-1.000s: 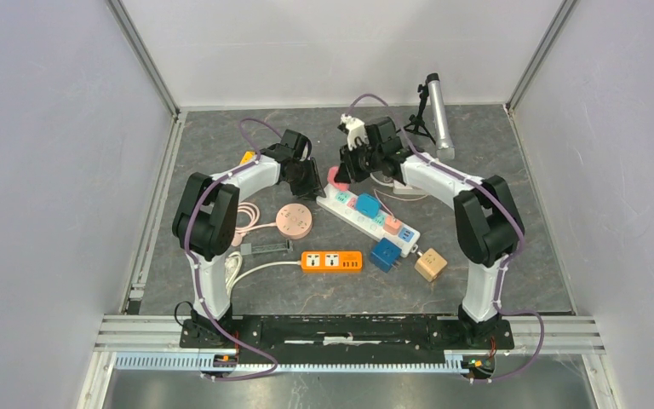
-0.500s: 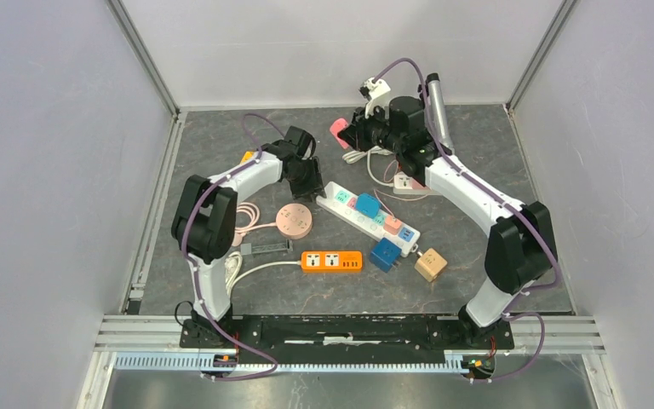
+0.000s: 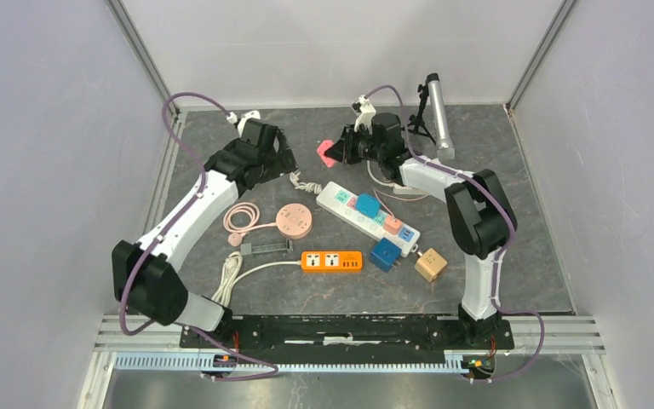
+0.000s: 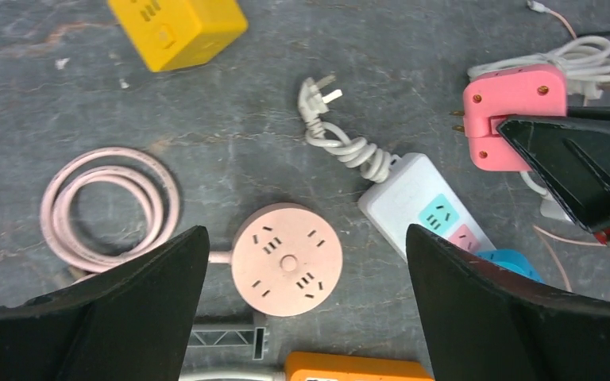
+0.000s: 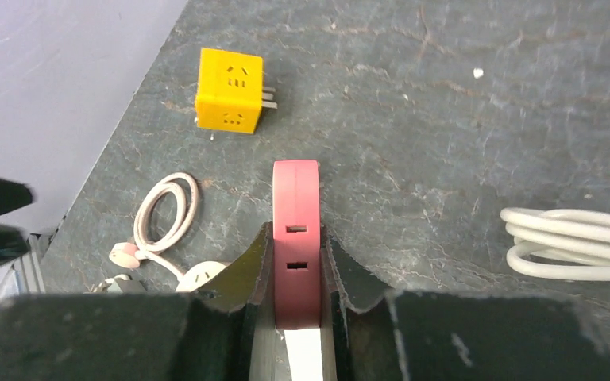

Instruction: Pull the plug off the socket

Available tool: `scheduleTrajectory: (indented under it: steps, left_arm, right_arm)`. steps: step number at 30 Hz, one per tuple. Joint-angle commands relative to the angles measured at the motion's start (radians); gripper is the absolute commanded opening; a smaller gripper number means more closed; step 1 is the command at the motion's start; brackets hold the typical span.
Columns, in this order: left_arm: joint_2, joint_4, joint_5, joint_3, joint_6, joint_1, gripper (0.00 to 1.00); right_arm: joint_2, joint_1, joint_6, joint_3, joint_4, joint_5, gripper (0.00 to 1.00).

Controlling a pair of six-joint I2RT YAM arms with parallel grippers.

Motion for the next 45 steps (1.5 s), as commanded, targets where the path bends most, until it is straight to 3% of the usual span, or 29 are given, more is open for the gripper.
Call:
scheduleTrajectory:
  steps: [1, 6, 11, 23, 33, 41, 45]
  left_arm:
    - [-0.079, 0.014, -0.120, -0.069, -0.032, 0.001, 1.00]
    - [-0.116, 0.020, -0.109, -0.107, -0.012, 0.003, 1.00]
    - [-0.124, 0.042, -0.077, -0.121, 0.003, 0.004, 1.00]
    - [-0.147, 0.091, -0.100, -0.146, -0.021, 0.012, 1.00]
    - [-0.124, -0.004, -0.193, -0.121, -0.072, 0.034, 1.00]
    - [-0.137, 0.099, 0.069, -0.167, 0.003, 0.068, 1.00]
    - [-0.137, 0.124, 0.075, -0.189, -0.009, 0.068, 1.00]
  right_arm:
    - [0.088, -0.014, 0.160, 0.018, 0.202, -0.083, 0.01]
    - [0.181, -0.013, 0.266, 0.007, 0.356, -0.100, 0.05]
    - [0.257, -0.008, 0.254, 0.065, 0.318, -0.070, 0.14]
    - [0.273, -0.003, 0.082, 0.111, 0.073, 0.099, 0.60]
    - [0.090, -0.003, -0.132, 0.080, -0.052, 0.183, 0.70]
    - [-0.062, -0.003, -0.400, 0.058, -0.295, 0.103, 0.74]
    - [-0.097, -0.003, -0.443, 0.063, -0.439, 0.151, 0.74]
